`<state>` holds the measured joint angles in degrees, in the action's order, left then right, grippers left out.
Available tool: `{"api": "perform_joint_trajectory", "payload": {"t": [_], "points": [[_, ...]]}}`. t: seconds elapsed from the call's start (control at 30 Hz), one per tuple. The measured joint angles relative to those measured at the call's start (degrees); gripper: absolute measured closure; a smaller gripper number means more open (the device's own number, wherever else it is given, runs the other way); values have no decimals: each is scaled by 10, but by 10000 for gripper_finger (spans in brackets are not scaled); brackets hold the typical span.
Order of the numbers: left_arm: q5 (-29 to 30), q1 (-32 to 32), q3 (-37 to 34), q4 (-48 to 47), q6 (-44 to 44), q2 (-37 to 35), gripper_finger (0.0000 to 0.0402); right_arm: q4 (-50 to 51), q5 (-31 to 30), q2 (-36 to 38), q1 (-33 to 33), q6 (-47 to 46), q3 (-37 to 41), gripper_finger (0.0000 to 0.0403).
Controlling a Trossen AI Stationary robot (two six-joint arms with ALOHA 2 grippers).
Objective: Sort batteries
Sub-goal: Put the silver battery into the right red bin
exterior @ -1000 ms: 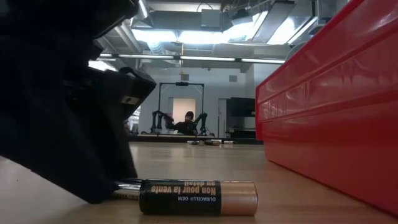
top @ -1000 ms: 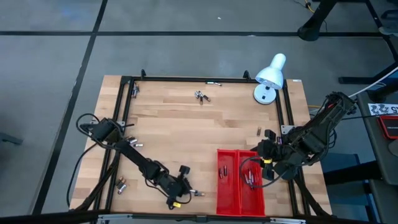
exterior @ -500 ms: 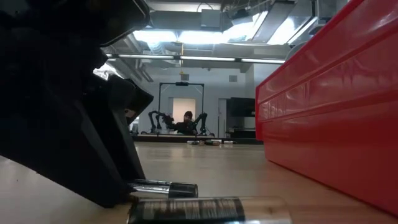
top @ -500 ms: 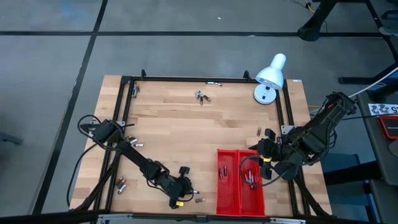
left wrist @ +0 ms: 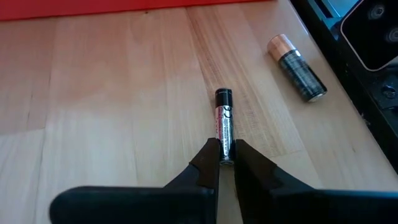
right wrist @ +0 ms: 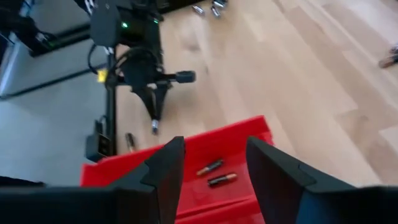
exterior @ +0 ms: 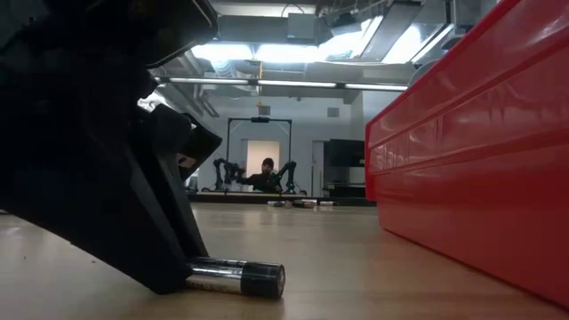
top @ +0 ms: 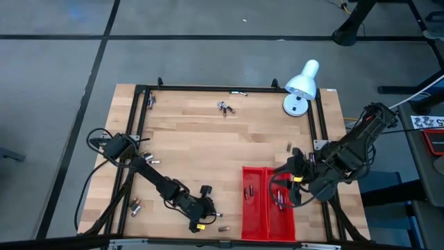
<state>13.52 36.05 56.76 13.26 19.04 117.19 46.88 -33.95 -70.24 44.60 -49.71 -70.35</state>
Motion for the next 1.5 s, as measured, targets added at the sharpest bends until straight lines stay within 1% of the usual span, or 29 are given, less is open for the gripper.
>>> {"api": "perform_joint_trajectory", "payload": {"t": [0.07, 0.2, 0.37, 0.63, 0.83, 0.97, 1.03, 1.1, 1.2, 1.33, 1.4, 1.5], "points": [[-2, -2, 0, -2, -15, -1, 380, -12, 0, 0, 0, -8, 0, 231], [-9, -9, 0, -34, -53, -23, 381, -37, 0, -2, 0, -12, 0, 231], [-11, -23, -2, -64, -76, -45, 384, -76, 6, -22, 1, -11, 0, 231], [44, -40, -4, -112, -108, -88, 386, -125, 21, -59, 0, 6, 0, 231], [76, -58, -4, -152, -111, -141, 388, -131, 18, -62, 0, 7, 0, 231], [94, -76, -3, -141, -143, -186, 386, -123, -21, -63, 0, 22, 0, 231], [96, -87, -3, -138, -150, -208, 388, -131, -49, -67, -5, 45, 0, 231], [96, -98, -3, -122, -150, -234, 389, -138, -64, -74, -16, 78, 0, 231], [97, -111, -2, -61, -150, -262, 387, -163, -62, -84, -43, 131, 0, 231], [98, -123, -2, 40, -151, -276, 381, -223, -37, -97, -84, 204, 0, 228], [98, -124, -2, 71, -162, -276, 381, -253, -17, -97, -96, 234, 0, 224], [99, -125, -2, 86, -168, -276, 380, -278, 9, -96, -107, 264, 0, 216]]}}
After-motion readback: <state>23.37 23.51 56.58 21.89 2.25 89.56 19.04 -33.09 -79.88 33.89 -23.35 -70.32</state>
